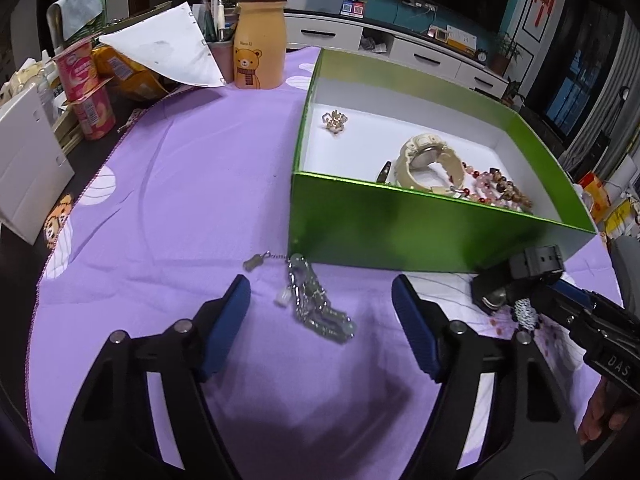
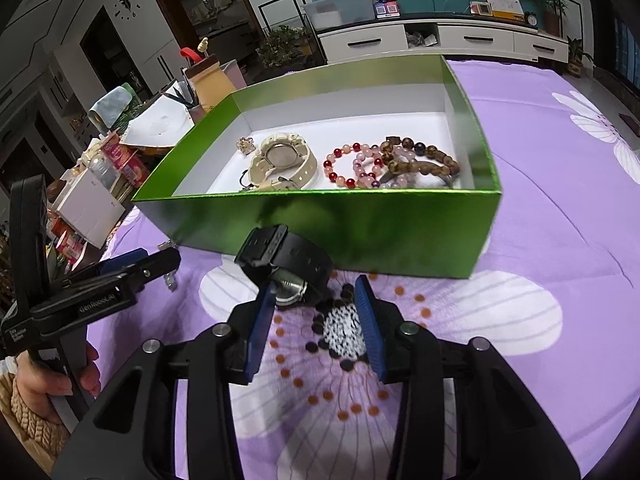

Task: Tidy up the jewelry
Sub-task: 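Grasp the silver chain bracelet with the left tool while the right tool grasps the black watch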

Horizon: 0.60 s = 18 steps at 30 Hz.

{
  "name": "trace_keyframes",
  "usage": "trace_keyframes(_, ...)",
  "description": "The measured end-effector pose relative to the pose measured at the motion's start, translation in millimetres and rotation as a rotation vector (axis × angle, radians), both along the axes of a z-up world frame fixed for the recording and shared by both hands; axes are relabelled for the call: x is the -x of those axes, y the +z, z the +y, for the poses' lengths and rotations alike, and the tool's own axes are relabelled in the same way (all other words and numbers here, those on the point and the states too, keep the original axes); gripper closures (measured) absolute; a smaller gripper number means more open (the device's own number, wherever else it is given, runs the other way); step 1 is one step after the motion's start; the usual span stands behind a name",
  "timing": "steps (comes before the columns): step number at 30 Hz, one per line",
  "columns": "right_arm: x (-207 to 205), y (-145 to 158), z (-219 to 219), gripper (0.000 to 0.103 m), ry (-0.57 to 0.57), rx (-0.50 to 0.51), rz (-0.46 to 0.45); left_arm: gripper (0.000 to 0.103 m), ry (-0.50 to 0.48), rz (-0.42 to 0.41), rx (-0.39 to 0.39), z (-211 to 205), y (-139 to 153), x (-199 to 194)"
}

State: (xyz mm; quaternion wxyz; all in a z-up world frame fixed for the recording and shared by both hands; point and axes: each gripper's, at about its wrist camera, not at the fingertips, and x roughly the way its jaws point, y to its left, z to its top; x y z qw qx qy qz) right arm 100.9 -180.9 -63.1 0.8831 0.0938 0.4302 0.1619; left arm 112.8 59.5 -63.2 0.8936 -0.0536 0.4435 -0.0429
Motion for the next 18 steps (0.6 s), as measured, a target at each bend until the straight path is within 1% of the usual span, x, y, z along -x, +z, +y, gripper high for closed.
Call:
trace_keyframes(2, -4.7, -2.4, 3.2, 0.066, -0.006, 0.012, -0.002, 0.038, -0.001, 0.005, -0.013, -1.2, -4.2, -3.7)
trace_keyframes(3, -6.4, -3.6, 4.3, 0.069, -0.007, 0.014, -0.004, 0.041, 0.0, 0.012, -0.017, -1.2, -6.7, -5.4)
trace_keyframes(4, -8.4, -5.1, 5.8, 0.071, -0.006, 0.015, -0.002, 0.048, 0.001, 0.021, -0.016, -0.6, -9.3, -7.0)
trace_keyframes(7, -11.6, -8.5, 9.0, 0.075, -0.005, 0.023, -0.001, 0.053, -0.004, 0.009, -0.042, -1.7, -10.2, -7.8)
trace_keyframes(9, -12.6, -9.6, 8.5, 0.08, -0.008, 0.021, -0.001, 0.062, -0.006, 0.0, -0.063, -3.0, -10.5, -6.9)
trace_keyframes(10, -13.3, -10.2, 8.1, 0.082, -0.011, 0.022, -0.001, 0.068, -0.01, -0.005, -0.071, -3.8, -10.9, -6.2)
trace_keyframes(11, -14.2, -11.2, 8.0, 0.084, -0.013, 0.021, 0.004, 0.072, -0.014, -0.01, -0.078, -4.2, -11.2, -5.0)
trace_keyframes(13, -14.6, -12.4, 7.5, 0.086, -0.018, 0.025, 0.008, 0.076, -0.016, -0.019, -0.087, -3.9, -11.6, -2.4)
trace_keyframes(14, -14.0, -12.3, 7.2, 0.086, -0.018, 0.026, 0.008, 0.084, -0.017, -0.022, -0.091, -3.5, -11.7, -1.6)
trace_keyframes(15, -13.6, -12.0, 7.4, 0.089, -0.017, 0.027, 0.007, 0.088, -0.021, -0.022, -0.087, -2.9, -11.8, -1.0)
trace_keyframes(18, -12.6, -9.4, 8.7, 0.092, -0.015, 0.029, -0.001, 0.09, -0.025, -0.02, -0.078, -1.6, -11.8, 0.9)
